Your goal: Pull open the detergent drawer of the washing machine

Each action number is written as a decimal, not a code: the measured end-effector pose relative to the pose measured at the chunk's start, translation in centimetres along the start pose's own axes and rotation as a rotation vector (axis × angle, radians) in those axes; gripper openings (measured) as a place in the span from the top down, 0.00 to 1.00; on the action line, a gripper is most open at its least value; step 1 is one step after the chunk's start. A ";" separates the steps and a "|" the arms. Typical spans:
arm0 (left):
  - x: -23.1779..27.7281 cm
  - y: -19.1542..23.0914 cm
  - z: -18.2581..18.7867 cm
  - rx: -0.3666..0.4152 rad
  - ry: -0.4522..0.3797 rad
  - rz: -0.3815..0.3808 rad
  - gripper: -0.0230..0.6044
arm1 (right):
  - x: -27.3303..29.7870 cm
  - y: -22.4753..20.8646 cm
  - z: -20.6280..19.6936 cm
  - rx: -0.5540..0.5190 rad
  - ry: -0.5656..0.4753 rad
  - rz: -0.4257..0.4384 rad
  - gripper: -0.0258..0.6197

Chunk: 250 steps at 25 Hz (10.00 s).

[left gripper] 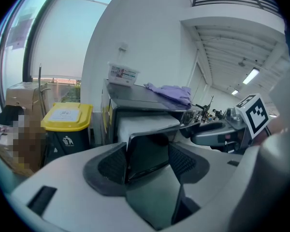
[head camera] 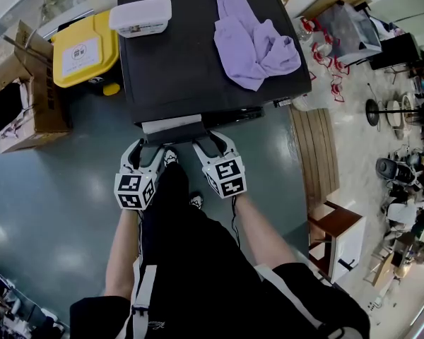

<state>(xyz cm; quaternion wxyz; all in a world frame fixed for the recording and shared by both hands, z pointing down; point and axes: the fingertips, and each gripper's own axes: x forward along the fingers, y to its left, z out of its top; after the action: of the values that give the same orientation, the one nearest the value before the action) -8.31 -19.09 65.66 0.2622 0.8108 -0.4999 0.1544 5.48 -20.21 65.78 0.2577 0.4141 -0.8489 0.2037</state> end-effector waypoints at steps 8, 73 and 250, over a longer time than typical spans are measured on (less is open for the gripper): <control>-0.4 -0.4 -0.3 0.001 0.009 0.001 0.53 | -0.5 0.2 -0.4 0.003 0.003 -0.005 0.64; -4.9 -4.2 -4.1 -0.021 -0.009 0.009 0.54 | -5.5 2.7 -4.6 0.018 0.009 -0.022 0.65; -35.3 -15.2 23.3 0.326 -0.633 0.052 0.93 | -32.7 18.0 21.3 -0.215 -0.579 -0.291 0.95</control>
<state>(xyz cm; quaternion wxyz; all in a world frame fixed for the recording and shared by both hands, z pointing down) -11.00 -1.35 24.47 -0.0424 0.8366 -0.5458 -0.0200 2.37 -2.26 26.83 0.0747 0.5421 -0.8354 -0.0516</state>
